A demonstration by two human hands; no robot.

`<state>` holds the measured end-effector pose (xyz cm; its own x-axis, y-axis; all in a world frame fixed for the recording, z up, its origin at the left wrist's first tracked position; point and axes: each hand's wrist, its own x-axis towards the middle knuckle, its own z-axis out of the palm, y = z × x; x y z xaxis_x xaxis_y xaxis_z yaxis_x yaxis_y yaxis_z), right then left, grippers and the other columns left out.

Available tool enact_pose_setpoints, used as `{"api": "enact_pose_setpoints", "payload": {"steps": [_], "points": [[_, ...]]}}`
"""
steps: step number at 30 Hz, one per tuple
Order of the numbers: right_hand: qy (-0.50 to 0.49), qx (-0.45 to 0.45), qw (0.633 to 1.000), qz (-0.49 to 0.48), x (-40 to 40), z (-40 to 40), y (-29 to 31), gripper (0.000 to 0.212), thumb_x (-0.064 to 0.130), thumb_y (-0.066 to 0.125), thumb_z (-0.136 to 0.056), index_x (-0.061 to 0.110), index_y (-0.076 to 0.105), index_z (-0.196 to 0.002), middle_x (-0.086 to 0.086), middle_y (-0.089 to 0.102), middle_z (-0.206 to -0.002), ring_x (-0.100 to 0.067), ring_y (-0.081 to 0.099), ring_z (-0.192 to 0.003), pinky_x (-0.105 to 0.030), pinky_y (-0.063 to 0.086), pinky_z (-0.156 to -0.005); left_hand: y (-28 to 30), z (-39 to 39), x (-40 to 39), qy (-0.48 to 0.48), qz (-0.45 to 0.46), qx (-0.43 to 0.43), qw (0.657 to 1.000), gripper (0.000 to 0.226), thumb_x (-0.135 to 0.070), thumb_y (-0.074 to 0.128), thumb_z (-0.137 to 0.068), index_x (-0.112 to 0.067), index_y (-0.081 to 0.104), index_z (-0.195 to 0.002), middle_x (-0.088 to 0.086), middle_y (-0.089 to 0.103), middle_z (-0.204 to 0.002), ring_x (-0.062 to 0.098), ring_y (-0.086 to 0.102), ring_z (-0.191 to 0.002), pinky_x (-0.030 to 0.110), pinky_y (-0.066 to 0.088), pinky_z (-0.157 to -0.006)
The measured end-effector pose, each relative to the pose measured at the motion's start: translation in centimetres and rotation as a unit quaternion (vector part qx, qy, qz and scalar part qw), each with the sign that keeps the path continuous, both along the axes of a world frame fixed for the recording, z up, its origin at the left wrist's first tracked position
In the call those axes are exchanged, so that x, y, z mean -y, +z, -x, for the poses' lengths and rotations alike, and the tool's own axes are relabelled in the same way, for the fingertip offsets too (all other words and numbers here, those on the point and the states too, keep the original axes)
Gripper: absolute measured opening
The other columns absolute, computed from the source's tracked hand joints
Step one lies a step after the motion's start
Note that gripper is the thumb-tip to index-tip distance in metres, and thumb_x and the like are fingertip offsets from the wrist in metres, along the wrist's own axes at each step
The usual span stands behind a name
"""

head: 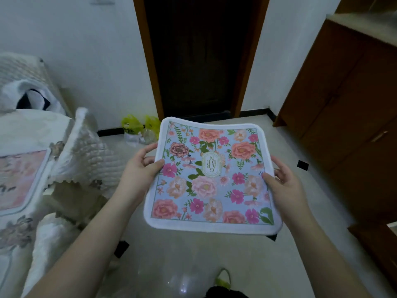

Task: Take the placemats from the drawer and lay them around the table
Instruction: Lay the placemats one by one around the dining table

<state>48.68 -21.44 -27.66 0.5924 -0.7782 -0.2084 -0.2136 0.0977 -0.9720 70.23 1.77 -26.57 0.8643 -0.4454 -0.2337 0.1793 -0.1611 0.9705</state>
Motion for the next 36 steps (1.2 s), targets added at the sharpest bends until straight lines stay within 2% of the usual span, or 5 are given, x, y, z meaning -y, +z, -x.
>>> {"api": "enact_pose_setpoints", "payload": {"steps": [5,11,18,26,36], "points": [[0.024,0.008,1.000,0.010,6.3,-3.7,0.9,0.043,0.015,0.057,-0.097,0.042,0.051,-0.130,0.004,0.069,-0.103,-0.018,0.075,-0.078,-0.035,0.061,-0.056,1.3,-1.8,4.9,0.030,0.008,0.011,0.999,0.043,-0.011,0.065,-0.094,-0.031,0.054,-0.130,0.008,0.076,-0.095,0.029,0.076,-0.081,0.044,0.062,-0.065],[0.066,0.026,0.997,-0.005,9.9,-9.2,1.3,0.044,0.015,0.059,-0.096,0.042,0.052,-0.129,0.000,0.071,-0.107,-0.022,0.074,-0.085,-0.047,0.062,-0.067,2.1,-5.0,7.2,0.084,0.019,0.016,0.996,0.040,-0.011,0.063,-0.095,-0.029,0.056,-0.130,0.007,0.076,-0.097,0.031,0.075,-0.083,0.046,0.061,-0.070],[0.123,0.027,0.992,-0.022,10.5,-17.4,1.5,0.044,0.013,0.059,-0.096,0.038,0.050,-0.131,0.000,0.070,-0.106,-0.021,0.075,-0.083,-0.047,0.062,-0.067,2.3,-10.7,6.1,0.134,0.006,0.029,0.991,0.039,-0.011,0.063,-0.095,-0.030,0.057,-0.129,0.006,0.077,-0.096,0.029,0.076,-0.079,0.039,0.062,-0.060],[0.184,0.022,0.983,-0.004,9.8,-29.9,2.6,0.043,0.014,0.058,-0.096,0.033,0.051,-0.134,-0.002,0.070,-0.107,-0.022,0.075,-0.084,-0.044,0.062,-0.065,2.2,-19.8,3.7,0.193,0.047,0.016,0.980,0.036,-0.008,0.062,-0.095,-0.033,0.060,-0.120,0.004,0.077,-0.098,0.030,0.075,-0.078,0.040,0.063,-0.061],[0.215,0.019,0.976,0.017,7.7,-43.8,4.5,0.042,0.017,0.058,-0.097,0.034,0.049,-0.134,0.000,0.067,-0.107,-0.017,0.075,-0.082,-0.039,0.062,-0.060,4.9,-31.5,1.2,0.226,0.027,0.052,0.972,0.039,-0.011,0.061,-0.096,-0.027,0.058,-0.131,0.002,0.077,-0.091,0.024,0.075,-0.071,0.030,0.058,-0.051]]}}
